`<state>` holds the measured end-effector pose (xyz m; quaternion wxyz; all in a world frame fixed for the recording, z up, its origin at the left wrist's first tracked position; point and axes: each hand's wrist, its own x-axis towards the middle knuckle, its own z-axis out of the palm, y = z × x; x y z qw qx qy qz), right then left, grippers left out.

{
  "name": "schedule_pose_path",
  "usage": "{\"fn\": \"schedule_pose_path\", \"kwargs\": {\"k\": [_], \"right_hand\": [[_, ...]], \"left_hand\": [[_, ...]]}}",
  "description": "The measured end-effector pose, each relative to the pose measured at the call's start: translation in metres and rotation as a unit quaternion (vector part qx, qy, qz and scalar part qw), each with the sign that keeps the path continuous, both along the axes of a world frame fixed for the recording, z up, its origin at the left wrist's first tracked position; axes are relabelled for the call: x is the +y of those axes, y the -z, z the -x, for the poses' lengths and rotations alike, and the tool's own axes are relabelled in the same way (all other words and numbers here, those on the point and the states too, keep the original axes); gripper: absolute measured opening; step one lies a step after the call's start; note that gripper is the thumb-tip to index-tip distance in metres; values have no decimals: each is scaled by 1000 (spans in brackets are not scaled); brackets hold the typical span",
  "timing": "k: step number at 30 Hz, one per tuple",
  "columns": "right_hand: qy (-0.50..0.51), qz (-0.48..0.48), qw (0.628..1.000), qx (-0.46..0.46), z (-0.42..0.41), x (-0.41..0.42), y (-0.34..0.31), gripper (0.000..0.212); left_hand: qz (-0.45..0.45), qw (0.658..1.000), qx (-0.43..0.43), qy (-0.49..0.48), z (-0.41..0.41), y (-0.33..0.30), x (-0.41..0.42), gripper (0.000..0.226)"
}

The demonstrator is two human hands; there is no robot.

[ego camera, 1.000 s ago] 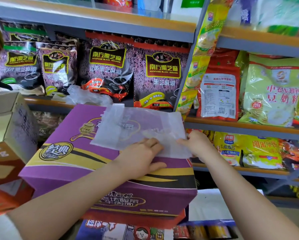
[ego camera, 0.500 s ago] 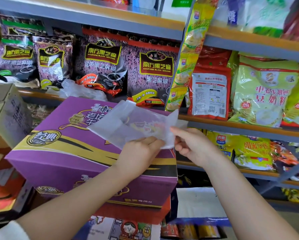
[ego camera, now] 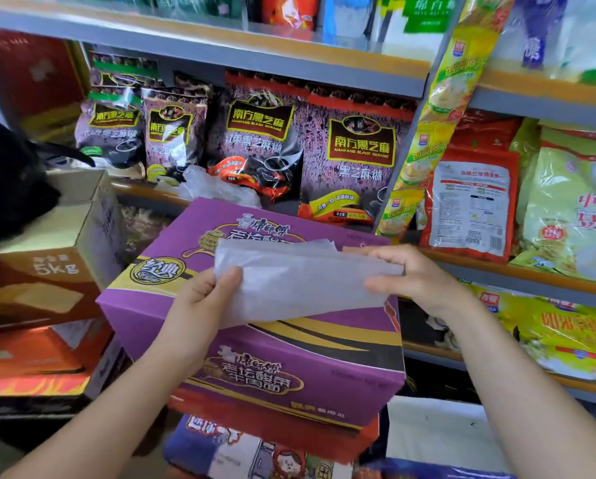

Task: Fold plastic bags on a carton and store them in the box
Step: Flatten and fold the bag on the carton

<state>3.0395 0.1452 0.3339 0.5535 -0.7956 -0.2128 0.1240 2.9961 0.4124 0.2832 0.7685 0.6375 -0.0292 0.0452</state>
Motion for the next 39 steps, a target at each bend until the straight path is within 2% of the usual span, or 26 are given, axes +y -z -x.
{"fn": "schedule_pose_path", "kwargs": {"k": [2,5,7,9,10,13,17,19,22,25,27,29,32,36,38,39], "right_hand": [[-16,-17,999,29,-10,11,0,42],[19,58,997,46,-30,27,11,35],[25,118,991,62,-40,34,19,35],[20,195,980,34,-46,37,26,38],[20,226,974,16,-48,38,26,38],[15,281,960,-1,-47,46,16,57],[-39,291,956,24,-46,51,-1,74],[-59,279,958,37,-47,51,-10,63],[-52,216,971,89,-49,45,-22,23],[-4,152,984,91,-57,43,-29,7],[65,155,984,61,-66,48,-20,15],[107,217,969,47,-74,54,-4,22],[168,264,949,33,-79,63,24,24],[266,332,903,-63,-79,72,41,19],[284,354,887,-91,-79,75,45,23],[290,357,883,-98,-78,75,47,23]], "left_hand": [[14,1000,27,5,-5,-2,10,19],[-37,997,38,53,-11,-6,19,14],[-56,996,46,58,-19,-6,25,25],[-136,989,34,53,-33,-9,32,44],[-194,979,23,56,-39,-12,33,44],[-289,954,-20,77,-53,-18,30,24],[-315,941,-98,79,-60,-19,29,18],[-274,955,-96,60,-65,-20,31,13],[-257,964,-73,12,-73,-19,35,15],[-260,965,-38,-5,-82,-11,41,10],[-362,931,-42,-13,-86,-4,44,17],[-482,872,-80,-28,-91,2,47,24],[-532,840,-104,-26,-98,8,46,19],[-590,803,-72,-26,-104,1,38,19],[-657,751,-61,-22,-103,-5,34,24],[-690,718,-85,-27,-101,-8,32,26]]}}
